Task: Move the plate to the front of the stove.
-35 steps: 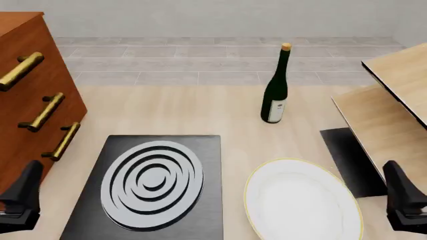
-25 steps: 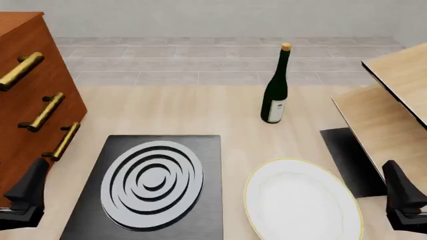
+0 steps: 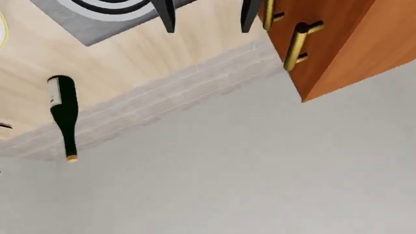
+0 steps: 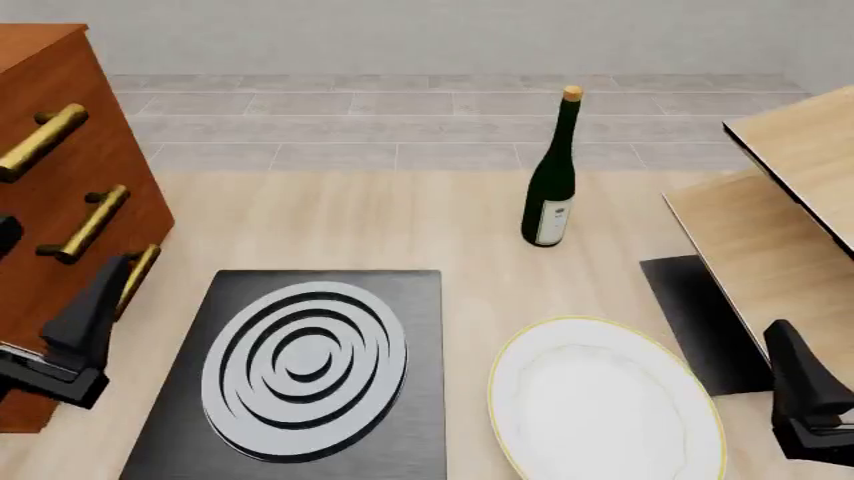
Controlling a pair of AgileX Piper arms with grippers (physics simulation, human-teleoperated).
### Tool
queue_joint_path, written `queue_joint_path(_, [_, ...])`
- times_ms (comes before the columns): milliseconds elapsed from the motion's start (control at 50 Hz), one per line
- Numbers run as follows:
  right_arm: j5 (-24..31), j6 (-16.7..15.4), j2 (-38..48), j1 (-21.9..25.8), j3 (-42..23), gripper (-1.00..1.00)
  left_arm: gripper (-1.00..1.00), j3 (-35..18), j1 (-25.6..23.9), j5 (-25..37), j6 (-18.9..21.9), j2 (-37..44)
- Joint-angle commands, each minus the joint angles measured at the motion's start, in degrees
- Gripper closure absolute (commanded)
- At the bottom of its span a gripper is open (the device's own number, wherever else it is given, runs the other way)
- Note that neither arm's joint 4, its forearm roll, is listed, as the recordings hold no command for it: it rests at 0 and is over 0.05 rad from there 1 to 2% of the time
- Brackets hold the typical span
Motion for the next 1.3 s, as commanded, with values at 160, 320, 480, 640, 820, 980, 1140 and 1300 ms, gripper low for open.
queue_joint_path(160, [-0.2,0.0,0.2,0.0,0.0,-1.0,-1.0,-10.1,-21.5,-14.5,28.1,22.5])
queue_joint_path(320, [-0.3,0.0,0.3,0.0,0.0,-1.0,-1.0,-7.9,-29.7,-27.2,42.5,37.9])
queue_joint_path(480, [-0.1,0.0,0.1,0.0,0.0,-1.0,-1.0,-7.6,-34.6,-31.8,52.4,45.8])
queue_joint_path(640, [-0.2,0.0,0.2,0.0,0.0,-1.0,-1.0,-6.0,-38.1,-38.0,61.7,53.9])
queue_joint_path(820, [-0.3,0.0,0.3,0.0,0.0,-1.0,-1.0,-6.8,-39.6,-37.2,66.2,56.4])
queue_joint_path(980, [-0.4,0.0,0.3,0.0,0.0,-1.0,-1.0,-7.6,-40.8,-36.3,69.0,56.7])
queue_joint_path(1140, [-0.5,0.0,0.4,0.0,0.0,-1.0,-1.0,-9.0,-42.2,-34.3,69.9,55.9])
queue_joint_path(1300, [-0.4,0.0,0.4,0.0,0.0,-1.0,-1.0,-10.0,-43.6,-33.0,69.7,56.3])
